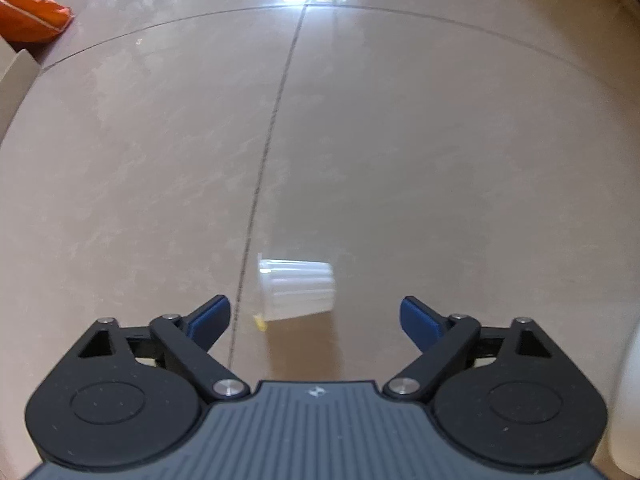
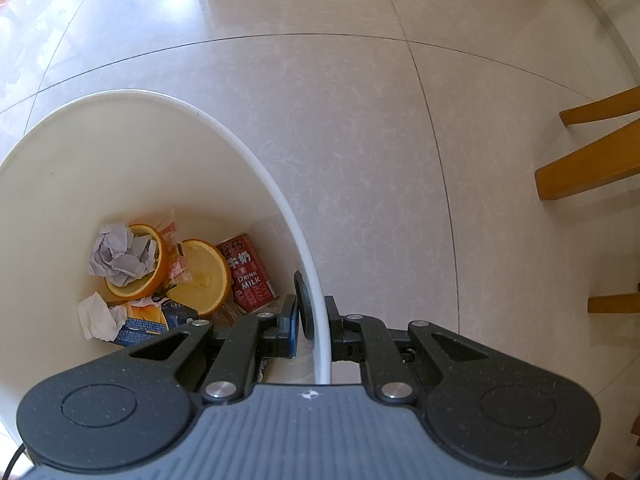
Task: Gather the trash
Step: 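Reach the left tool to the small white plastic cup and grasp it, then carry the white cup over the bin and open the left tool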
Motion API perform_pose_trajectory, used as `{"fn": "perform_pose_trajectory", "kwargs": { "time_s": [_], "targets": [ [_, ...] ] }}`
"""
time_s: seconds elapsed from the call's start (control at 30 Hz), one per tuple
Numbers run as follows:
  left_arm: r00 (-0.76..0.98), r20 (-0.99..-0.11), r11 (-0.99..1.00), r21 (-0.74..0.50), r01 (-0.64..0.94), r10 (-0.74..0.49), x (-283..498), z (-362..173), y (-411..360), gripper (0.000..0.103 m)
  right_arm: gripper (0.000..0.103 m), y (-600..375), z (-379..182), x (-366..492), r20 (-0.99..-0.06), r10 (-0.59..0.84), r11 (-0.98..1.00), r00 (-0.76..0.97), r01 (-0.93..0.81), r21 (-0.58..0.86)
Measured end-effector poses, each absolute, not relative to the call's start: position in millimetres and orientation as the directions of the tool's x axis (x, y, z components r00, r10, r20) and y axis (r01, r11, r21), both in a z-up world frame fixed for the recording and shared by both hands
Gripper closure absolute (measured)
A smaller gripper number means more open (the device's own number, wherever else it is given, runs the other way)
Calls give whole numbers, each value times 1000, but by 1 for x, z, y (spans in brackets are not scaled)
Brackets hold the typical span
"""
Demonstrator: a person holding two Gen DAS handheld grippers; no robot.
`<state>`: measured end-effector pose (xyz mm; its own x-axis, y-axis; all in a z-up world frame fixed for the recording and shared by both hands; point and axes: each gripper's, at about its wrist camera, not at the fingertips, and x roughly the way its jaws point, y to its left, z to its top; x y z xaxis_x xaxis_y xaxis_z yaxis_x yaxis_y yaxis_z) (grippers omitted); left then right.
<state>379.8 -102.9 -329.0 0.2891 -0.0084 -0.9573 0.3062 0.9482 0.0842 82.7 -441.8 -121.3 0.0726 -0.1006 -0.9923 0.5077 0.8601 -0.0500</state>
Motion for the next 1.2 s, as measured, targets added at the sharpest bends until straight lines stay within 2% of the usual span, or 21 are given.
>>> {"fn": "perform_pose_trajectory", "kwargs": {
  "time_s": [0.23,0.43,0.5,0.57,0.9,1.2],
  "targets": [
    [293,-956,968,61,244,-14,394,-346,-97,22,89,-443,-121,82,-993,-96,860,74,508,-46],
    [284,-959,979,37,201,-22,399,-357,-92,44,89,-442,-121,82,-992,-99,860,73,508,-48],
    [285,-958,979,39,201,-20,398,-356,-91,55,89,-442,-121,82,-992,-98,860,73,509,-48],
    [292,-956,981,36,191,-21,398,-354,-90,59,89,-441,-121,82,-992,-99,861,73,507,-48],
    [295,-954,974,26,227,-43,386,-340,-94,60,89,-441,-121,82,-992,-99,861,76,507,-47],
    [290,-950,931,-1,365,-115,347,-283,-122,60,89,-443,-120,80,-992,-96,856,80,516,-41]
  ]
}}
